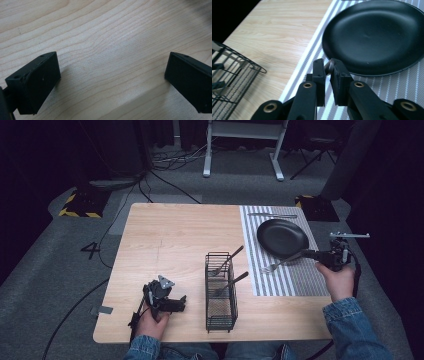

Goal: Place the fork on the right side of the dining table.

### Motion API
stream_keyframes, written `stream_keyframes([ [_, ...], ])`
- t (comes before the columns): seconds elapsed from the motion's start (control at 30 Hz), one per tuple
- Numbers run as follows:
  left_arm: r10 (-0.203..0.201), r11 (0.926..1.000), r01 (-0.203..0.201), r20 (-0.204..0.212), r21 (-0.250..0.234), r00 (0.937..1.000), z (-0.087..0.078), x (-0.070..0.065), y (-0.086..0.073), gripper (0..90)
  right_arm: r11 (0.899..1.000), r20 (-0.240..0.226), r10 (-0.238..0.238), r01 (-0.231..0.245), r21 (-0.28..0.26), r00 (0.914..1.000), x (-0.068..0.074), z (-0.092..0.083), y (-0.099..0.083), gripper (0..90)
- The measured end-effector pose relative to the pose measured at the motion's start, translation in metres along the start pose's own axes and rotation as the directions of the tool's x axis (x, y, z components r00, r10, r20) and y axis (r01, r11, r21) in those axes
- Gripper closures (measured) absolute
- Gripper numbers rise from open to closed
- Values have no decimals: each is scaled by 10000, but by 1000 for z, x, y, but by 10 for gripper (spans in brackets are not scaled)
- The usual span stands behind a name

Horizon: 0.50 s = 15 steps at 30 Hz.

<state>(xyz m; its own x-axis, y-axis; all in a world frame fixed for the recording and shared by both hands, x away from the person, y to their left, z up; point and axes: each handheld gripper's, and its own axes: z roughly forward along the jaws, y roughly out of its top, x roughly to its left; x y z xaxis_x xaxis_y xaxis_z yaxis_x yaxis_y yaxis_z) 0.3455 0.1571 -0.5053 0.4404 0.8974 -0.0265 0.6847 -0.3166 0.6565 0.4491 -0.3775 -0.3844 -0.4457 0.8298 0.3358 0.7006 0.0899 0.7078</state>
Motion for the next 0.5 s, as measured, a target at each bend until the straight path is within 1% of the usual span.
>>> stream_keyframes([
  [0.03, 1, 10000, -1, 1, 2, 10000, 0, 0, 0, 2, 9999, 83, 67, -68, 111, 9999, -4, 1, 0, 778],
  [0.1, 2, 10000, -2, 0, 1, 10000, 0, 0, 0, 2, 9998, 125, 79, -82, 169, 9999, -6, 2, 0, 772],
  [0.17, 0, 10000, 0, 0, 1, 10000, 0, 0, 0, 2, 9994, 268, 156, -165, 306, 9995, -10, 3, 0, 726],
  [0.5, 0, 10000, 0, -1, 1, 10000, 0, 0, 0, 2, 9966, 524, 523, -554, 608, 9973, -23, 9, -4, 677],
])
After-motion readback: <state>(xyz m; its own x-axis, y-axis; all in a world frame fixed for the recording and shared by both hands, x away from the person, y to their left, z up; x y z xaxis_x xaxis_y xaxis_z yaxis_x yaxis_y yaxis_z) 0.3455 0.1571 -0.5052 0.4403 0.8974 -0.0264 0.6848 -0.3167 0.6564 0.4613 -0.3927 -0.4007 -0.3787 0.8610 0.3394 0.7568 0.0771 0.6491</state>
